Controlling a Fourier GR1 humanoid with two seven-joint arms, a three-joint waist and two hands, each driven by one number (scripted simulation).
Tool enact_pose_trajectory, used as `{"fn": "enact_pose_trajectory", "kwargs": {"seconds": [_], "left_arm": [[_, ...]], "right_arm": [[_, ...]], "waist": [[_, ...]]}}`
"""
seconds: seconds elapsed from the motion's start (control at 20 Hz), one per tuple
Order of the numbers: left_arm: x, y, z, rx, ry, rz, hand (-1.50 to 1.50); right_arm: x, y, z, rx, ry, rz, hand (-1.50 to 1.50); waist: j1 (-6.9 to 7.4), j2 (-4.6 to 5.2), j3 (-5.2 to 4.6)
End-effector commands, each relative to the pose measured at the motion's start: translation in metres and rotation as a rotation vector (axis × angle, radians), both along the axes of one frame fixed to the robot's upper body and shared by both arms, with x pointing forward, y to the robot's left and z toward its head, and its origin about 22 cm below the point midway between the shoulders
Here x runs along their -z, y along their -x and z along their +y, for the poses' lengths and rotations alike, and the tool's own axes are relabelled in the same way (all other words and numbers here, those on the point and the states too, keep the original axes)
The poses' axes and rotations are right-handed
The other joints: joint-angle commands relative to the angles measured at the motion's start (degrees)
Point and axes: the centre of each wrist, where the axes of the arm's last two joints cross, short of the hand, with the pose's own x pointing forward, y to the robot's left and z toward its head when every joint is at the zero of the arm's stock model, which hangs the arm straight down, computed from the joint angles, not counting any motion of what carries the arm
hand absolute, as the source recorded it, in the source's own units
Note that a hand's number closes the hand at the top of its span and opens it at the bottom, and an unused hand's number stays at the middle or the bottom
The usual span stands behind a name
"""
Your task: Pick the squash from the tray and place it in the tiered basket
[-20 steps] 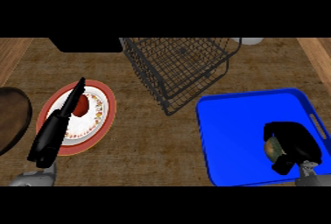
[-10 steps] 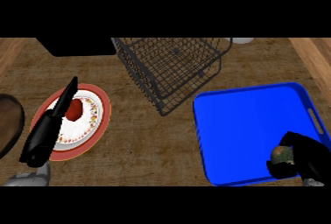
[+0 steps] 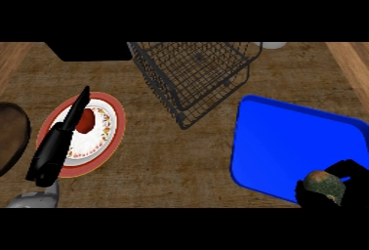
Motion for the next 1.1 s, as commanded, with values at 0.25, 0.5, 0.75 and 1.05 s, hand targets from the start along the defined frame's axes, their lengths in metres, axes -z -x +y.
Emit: {"fn": "enact_pose_trajectory", "kwargs": {"seconds": [0.25, 0.5, 0.75, 1.05], "left_arm": [[-0.017, 0.0, 0.007, 0.027, 0.001, -0.02, 0.0], [-0.007, -0.001, -0.006, 0.033, 0.004, -0.008, 0.0], [-0.006, -0.005, 0.005, 0.043, -0.007, 0.009, 0.0], [-0.014, -0.012, -0.005, 0.047, 0.018, 0.002, 0.0]], "right_arm": [[-0.102, 0.037, 0.041, -0.088, -0.017, -0.279, 1.5], [-0.141, 0.028, 0.068, -0.156, 0.014, -0.361, 1.5], [-0.173, -0.005, 0.096, -0.222, 0.017, -0.421, 1.5], [-0.202, -0.066, 0.115, -0.206, -0.046, -0.411, 1.5]], "waist": [[1.83, 0.26, 0.08], [2.19, 0.32, 0.03], [2.47, 0.3, 0.0], [3.22, 0.44, 0.01]]}}
